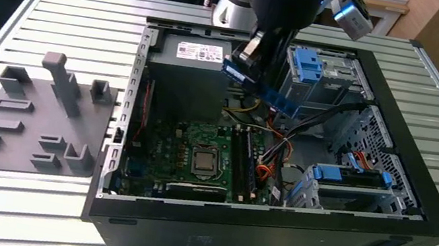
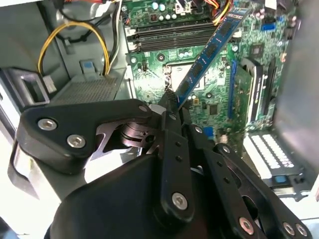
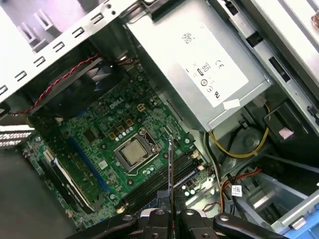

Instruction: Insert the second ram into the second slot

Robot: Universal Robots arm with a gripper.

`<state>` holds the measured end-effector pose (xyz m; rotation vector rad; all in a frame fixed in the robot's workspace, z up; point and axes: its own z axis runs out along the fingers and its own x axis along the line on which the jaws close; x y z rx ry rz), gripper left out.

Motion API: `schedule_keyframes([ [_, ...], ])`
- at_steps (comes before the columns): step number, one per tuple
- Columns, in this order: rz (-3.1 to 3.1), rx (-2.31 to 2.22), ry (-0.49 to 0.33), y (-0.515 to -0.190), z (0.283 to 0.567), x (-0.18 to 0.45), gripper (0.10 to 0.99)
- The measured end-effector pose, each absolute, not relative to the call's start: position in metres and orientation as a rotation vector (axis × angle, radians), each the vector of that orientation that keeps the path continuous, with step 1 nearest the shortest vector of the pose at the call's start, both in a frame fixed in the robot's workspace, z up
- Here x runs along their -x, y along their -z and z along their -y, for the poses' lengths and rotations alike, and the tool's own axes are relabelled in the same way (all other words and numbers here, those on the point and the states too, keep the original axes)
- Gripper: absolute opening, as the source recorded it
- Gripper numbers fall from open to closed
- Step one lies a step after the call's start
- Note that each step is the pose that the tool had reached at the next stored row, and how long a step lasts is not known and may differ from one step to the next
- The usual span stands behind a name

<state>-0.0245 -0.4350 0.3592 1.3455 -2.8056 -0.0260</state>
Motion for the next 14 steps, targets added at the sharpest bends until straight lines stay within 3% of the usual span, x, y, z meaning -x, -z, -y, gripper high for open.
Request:
schedule_keyframes([
  [14, 2.945, -1.000, 0.018, -0.3546, 0.4350, 0.0245, 0.141],
])
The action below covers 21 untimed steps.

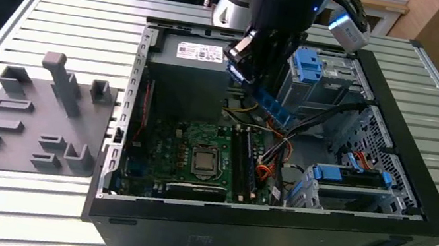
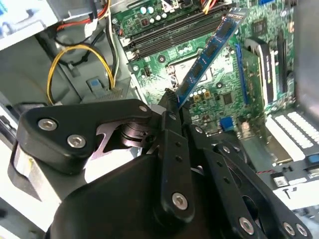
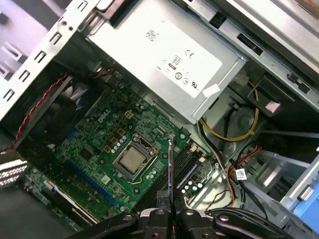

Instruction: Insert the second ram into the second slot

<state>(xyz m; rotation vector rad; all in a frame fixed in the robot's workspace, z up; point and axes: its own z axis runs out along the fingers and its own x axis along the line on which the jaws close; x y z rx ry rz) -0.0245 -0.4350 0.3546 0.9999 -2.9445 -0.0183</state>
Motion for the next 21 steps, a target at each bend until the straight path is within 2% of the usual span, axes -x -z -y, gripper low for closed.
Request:
schedule_keyframes([
  [21, 3.076, -0.448, 0.009, -0.3473, 0.4350, 0.0245, 0.141],
])
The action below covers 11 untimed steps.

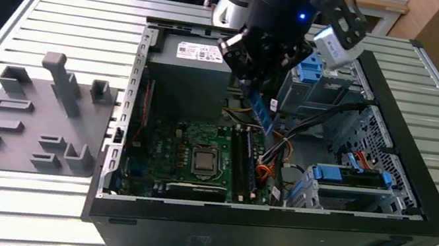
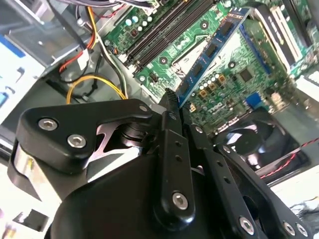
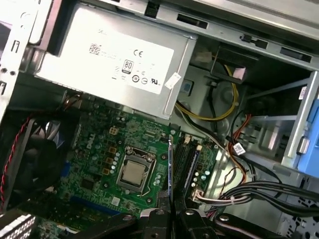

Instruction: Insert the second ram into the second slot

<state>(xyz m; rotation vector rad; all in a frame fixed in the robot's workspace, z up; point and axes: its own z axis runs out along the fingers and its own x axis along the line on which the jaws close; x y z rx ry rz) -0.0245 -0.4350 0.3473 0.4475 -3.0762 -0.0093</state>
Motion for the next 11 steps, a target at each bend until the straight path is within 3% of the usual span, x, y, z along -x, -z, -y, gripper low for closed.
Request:
schedule_keyframes([
  [11, 3.105, -0.152, 0.006, -0.3432, 0.4350, 0.0245, 0.141],
])
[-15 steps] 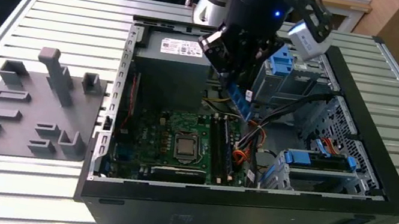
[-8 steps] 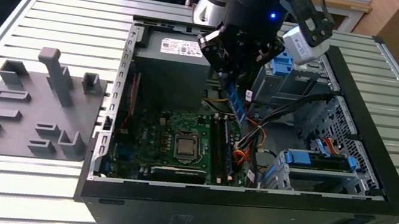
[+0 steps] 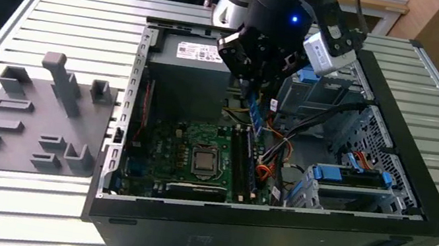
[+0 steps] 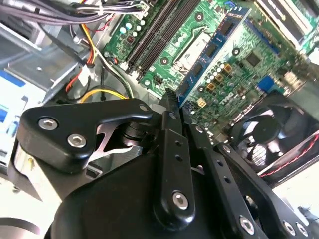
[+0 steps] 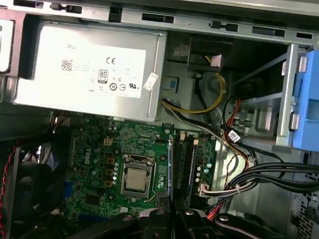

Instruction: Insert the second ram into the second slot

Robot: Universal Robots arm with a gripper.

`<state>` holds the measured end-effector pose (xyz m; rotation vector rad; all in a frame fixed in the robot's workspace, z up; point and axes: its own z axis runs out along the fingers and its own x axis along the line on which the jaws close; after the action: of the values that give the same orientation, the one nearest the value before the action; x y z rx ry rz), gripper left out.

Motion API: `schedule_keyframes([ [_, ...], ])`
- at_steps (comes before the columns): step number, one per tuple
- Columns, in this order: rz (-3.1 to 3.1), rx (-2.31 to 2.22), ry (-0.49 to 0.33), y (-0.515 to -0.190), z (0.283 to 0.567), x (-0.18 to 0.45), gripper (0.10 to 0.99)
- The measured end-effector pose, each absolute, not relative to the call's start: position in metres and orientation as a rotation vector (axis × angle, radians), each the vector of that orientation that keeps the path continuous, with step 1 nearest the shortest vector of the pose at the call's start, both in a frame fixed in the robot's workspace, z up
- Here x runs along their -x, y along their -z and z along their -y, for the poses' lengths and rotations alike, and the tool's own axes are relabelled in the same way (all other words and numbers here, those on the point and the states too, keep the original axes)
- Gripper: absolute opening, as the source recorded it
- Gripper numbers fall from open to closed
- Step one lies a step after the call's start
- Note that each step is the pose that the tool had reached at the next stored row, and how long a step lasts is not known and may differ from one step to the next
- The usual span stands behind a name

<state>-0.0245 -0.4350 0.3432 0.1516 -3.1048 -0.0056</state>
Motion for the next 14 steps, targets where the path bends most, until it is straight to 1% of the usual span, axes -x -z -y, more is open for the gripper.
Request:
schedule_keyframes([
  [4, 3.108, -0.063, 0.005, -0.341, 0.435, 0.025, 0.141],
  [14, 3.106, -0.086, 0.007, -0.323, 0.435, 0.018, 0.141],
])
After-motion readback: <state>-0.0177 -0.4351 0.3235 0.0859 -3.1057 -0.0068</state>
